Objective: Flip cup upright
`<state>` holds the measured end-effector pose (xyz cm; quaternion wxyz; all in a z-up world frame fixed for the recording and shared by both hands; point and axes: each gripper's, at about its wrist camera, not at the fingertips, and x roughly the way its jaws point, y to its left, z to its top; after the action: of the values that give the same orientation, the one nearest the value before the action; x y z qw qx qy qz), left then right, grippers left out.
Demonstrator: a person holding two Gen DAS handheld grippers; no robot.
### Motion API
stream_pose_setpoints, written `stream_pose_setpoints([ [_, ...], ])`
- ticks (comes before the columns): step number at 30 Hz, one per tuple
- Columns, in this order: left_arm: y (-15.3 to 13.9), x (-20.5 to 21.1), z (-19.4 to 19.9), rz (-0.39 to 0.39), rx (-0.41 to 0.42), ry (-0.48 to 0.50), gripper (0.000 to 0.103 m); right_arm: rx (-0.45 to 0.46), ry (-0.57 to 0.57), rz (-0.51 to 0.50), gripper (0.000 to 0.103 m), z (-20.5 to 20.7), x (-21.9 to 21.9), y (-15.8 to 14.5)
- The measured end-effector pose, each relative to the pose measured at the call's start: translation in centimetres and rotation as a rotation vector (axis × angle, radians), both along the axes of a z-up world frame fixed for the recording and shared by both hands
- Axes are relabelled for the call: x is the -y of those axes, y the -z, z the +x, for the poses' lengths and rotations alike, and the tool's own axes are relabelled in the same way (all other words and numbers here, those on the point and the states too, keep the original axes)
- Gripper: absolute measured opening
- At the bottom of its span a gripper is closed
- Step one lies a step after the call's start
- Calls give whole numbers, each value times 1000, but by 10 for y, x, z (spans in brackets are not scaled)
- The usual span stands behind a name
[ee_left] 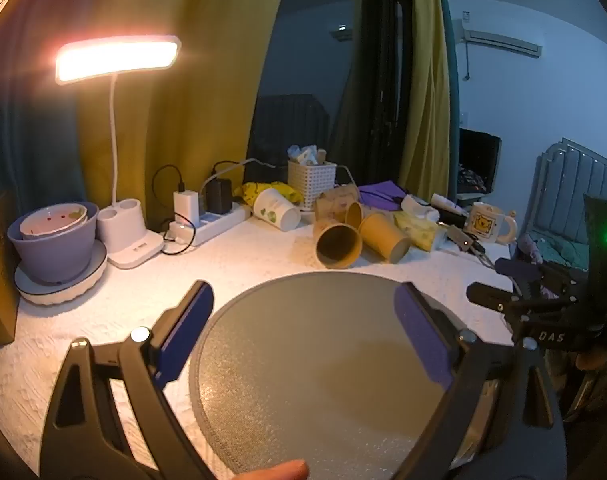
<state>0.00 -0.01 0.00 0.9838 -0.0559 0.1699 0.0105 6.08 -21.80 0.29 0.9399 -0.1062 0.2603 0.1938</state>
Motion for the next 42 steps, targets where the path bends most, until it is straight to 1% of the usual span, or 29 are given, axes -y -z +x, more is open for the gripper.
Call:
stream_pose_setpoints([
  [7, 0, 0, 0, -3, -3, 1, 93, 14, -1, -8, 79, -2, -1, -1],
  [42, 0, 0, 0, -2, -2, 0, 93, 12, -2, -7, 79, -4, -4, -1],
])
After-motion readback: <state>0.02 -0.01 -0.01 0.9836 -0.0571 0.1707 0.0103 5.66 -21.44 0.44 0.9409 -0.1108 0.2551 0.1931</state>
